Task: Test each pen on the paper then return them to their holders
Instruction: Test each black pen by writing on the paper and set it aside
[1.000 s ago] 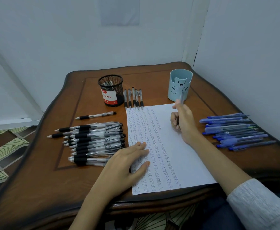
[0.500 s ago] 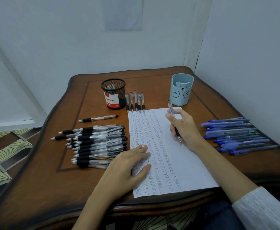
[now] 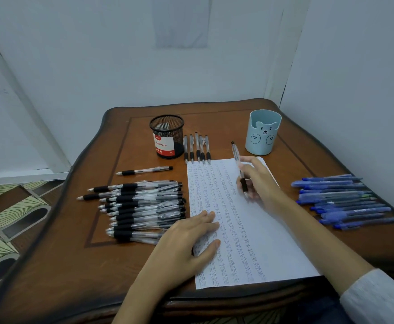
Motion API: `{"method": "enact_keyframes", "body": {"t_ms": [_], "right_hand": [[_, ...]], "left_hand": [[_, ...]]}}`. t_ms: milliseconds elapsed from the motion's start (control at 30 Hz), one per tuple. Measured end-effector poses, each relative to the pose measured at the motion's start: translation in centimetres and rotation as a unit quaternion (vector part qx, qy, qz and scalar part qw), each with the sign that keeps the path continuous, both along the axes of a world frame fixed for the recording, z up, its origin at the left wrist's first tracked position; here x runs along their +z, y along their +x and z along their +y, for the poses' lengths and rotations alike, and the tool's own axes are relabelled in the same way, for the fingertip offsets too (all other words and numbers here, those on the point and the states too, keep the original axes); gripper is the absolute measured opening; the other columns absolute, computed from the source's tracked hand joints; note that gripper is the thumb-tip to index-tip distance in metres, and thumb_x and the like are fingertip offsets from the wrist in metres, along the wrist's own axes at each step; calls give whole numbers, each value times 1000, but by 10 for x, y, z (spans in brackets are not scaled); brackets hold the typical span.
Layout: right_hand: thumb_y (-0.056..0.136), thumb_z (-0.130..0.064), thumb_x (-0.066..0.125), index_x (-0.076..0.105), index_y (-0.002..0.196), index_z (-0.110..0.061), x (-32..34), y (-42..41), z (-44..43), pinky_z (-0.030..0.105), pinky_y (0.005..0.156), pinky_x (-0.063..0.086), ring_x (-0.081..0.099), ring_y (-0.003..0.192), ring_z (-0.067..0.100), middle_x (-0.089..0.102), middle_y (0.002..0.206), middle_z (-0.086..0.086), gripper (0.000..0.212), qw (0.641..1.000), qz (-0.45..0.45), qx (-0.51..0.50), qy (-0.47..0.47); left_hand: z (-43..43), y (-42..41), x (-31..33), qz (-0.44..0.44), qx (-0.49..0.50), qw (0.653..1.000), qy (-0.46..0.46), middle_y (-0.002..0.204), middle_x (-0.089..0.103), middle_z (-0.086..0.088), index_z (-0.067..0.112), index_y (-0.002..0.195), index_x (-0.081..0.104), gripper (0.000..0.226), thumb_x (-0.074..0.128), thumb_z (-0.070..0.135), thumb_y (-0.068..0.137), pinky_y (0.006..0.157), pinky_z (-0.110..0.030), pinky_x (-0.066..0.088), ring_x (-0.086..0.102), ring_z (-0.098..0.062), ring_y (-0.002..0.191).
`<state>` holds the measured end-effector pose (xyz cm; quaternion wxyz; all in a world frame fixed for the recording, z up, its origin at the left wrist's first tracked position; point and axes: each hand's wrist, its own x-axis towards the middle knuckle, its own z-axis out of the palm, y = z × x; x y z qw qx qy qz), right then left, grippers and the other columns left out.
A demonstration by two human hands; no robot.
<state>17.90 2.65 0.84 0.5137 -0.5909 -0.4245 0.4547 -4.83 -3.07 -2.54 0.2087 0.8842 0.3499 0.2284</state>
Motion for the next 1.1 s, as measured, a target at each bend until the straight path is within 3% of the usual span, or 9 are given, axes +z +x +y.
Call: {"method": "enact_keyframes", "body": {"t_ms": [100, 300, 500, 667, 800, 1000, 1100], "right_hand": [[95, -4, 47, 49, 119, -18, 8, -2, 16, 22, 37, 33, 44, 40, 12, 67, 70, 10, 28, 999, -2, 36, -18], [90, -8, 65, 65, 103, -5, 14, -1, 60, 19, 51, 52, 55, 53, 15, 72, 88, 13, 14, 995, -86, 30, -32], [86, -8, 69, 68, 87, -6, 12, -12, 92, 16, 46, 50, 54, 47, 12, 66, 73, 9, 3, 989, -139, -2, -56], [84, -6, 71, 65, 77, -7, 12, -25, 114, 20, 52, 51, 58, 56, 13, 66, 79, 12, 9, 986, -153, -34, -55], [82, -8, 74, 70, 89, -3, 13, -30, 126, 13, 45, 46, 58, 57, 9, 66, 83, 9, 9, 981, -176, -57, -60], [83, -8, 73, 71, 98, -5, 4, -28, 126, 23, 70, 54, 60, 71, 12, 69, 97, 9, 15, 977, -210, -29, -11], [84, -10, 73, 72, 92, -14, 8, -34, 114, 19, 68, 47, 52, 68, 5, 64, 82, -1, 9, 969, -242, -21, 49]], "left_hand": [[2, 0, 1, -7, -3, 1000, -9, 144, 41, 20, 31, 132, 55, 52, 44, 56, 89, 113, -19, 26, 23, 17, 133], [4, -2, 0, -22, -2, 1000, -23, 143, 43, 20, 31, 131, 57, 50, 48, 55, 88, 112, -23, 28, 25, 16, 133], [5, -2, -1, -32, 1, 999, -22, 142, 46, 18, 29, 129, 59, 44, 56, 48, 90, 111, -28, 33, 29, 13, 133], [6, -3, -2, -40, 3, 999, -21, 141, 48, 16, 27, 127, 60, 42, 59, 45, 90, 110, -31, 35, 31, 11, 133], [6, -2, -1, -45, 4, 999, -18, 140, 50, 14, 26, 126, 61, 41, 60, 44, 89, 110, -30, 35, 33, 11, 132], [6, -1, -1, -45, 6, 999, -14, 139, 51, 14, 25, 125, 62, 41, 60, 43, 89, 110, -30, 35, 34, 10, 132], [6, -1, 1, -45, 7, 999, -13, 139, 51, 14, 25, 125, 62, 41, 60, 44, 89, 110, -30, 35, 34, 11, 132]]}}
